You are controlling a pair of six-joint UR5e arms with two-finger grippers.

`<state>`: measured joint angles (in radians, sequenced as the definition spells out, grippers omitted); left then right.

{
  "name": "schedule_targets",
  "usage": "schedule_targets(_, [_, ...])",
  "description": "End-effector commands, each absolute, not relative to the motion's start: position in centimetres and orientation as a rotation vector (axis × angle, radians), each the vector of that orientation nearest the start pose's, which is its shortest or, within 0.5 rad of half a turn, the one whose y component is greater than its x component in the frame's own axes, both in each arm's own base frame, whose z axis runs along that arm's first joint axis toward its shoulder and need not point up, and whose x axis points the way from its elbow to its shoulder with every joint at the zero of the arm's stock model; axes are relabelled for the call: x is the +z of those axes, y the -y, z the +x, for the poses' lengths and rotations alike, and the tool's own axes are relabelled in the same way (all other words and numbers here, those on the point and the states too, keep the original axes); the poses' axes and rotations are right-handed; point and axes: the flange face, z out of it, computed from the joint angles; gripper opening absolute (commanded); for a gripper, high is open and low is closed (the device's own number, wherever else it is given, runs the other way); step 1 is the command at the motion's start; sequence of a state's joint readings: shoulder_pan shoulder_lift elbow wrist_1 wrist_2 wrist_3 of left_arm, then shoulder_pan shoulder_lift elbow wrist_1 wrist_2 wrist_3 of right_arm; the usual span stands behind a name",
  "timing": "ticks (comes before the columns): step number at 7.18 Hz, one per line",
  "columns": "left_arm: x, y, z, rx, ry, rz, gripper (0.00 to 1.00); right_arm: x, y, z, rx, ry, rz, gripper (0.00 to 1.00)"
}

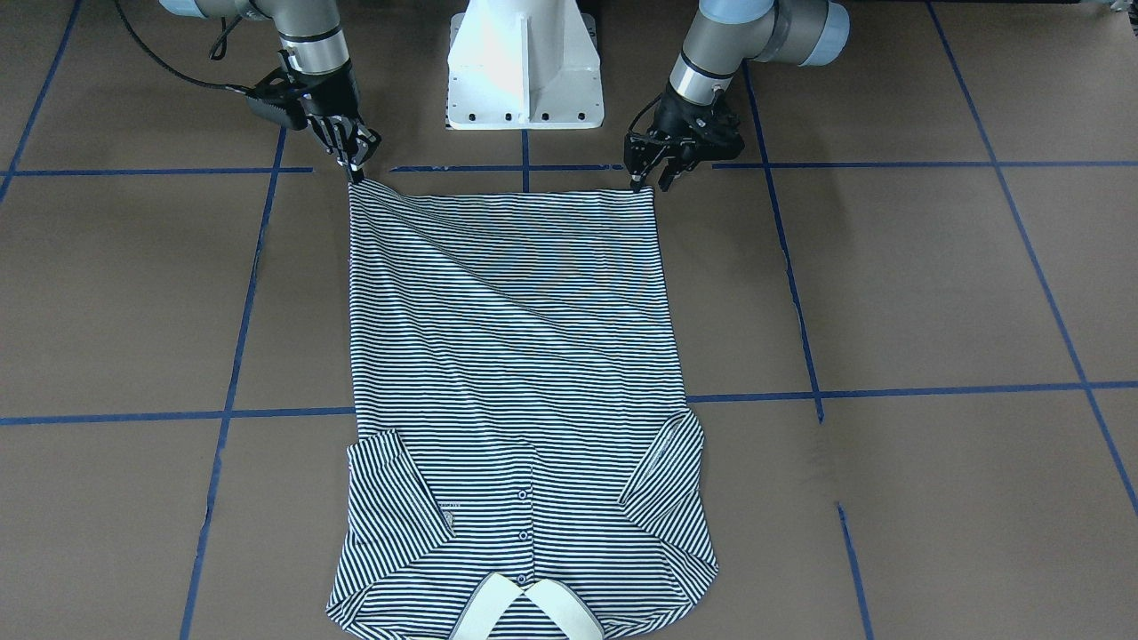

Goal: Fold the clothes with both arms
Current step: 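Move the left gripper to the other hem corner nearest the robot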

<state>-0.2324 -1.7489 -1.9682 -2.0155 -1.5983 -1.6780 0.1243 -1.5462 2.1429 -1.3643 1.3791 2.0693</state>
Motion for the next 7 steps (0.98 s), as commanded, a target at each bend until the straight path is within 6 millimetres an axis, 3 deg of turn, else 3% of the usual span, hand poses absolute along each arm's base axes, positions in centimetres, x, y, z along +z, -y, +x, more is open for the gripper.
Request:
schedule_targets(1, [33.96,25.06,50.09,-0.292,-1.011,0.037,0.47,36.31,20.99,-45.19,0.664,0.837,0.030,0.00])
schedule_targets(3, [33.88,25.14,50.08,-0.290,-1.013,0.039,0.38,36.31,20.99,-45.19,0.664,0.837,0.030,0.00])
schedule_targets(5, [33.83,25.13,50.05,-0.287,-1.013,0.041,0.00,36.31,20.99,-45.19,0.664,0.837,0.030,0.00])
schedule_targets(7, [33.63,25.15,49.84,-0.288,-1.017,0.040,0.00,36.23,20.99,-45.16,0.664,0.839,0.029,0.00])
